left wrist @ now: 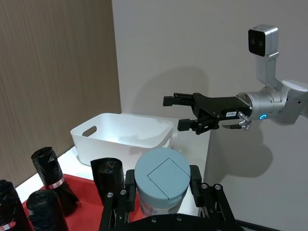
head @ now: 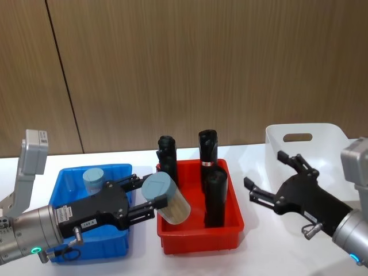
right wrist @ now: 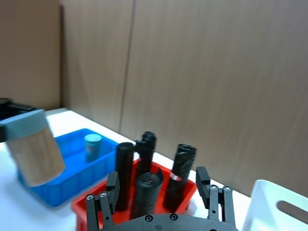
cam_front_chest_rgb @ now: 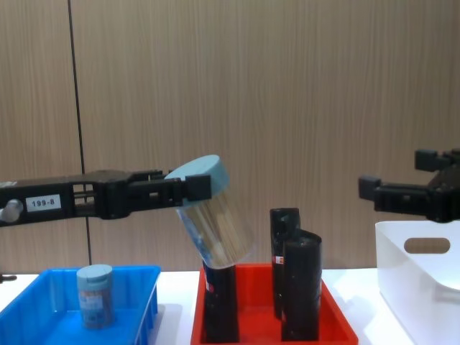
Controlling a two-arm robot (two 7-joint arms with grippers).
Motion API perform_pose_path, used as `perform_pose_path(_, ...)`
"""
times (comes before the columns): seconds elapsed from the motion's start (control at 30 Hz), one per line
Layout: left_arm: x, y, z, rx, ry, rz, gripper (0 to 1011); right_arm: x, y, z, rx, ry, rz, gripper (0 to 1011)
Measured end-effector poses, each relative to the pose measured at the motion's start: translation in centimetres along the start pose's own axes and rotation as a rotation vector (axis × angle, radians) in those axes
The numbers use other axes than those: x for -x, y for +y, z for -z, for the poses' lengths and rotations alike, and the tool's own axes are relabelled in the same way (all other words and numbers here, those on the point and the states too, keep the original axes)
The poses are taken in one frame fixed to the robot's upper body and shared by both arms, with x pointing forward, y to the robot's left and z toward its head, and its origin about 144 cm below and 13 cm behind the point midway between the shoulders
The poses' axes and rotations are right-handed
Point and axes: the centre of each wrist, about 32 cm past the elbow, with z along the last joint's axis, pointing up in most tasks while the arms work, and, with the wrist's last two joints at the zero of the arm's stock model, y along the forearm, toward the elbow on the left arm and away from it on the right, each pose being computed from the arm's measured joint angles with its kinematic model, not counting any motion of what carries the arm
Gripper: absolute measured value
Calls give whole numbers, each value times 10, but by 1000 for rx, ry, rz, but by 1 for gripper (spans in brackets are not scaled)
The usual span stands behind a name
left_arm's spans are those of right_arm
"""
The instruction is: Pick the cotton swabs from the blue box and place them into the white box.
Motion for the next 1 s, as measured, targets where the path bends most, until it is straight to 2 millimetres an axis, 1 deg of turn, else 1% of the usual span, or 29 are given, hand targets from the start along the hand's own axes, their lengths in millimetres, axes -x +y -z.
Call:
perform_pose_path(0.6, 0, 0, 0, 0, 0, 0, 668, -19, 6, -26, 65, -5, -295, 1002)
perform_pose_path(0.83, 0, 0, 0, 0, 0, 0, 668, -24, 15, -36, 93, 0, -414, 1002)
perform_pose_path(1.0, 0, 0, 0, 0, 0, 0, 668, -26, 28, -42, 118, 8, -521, 1002)
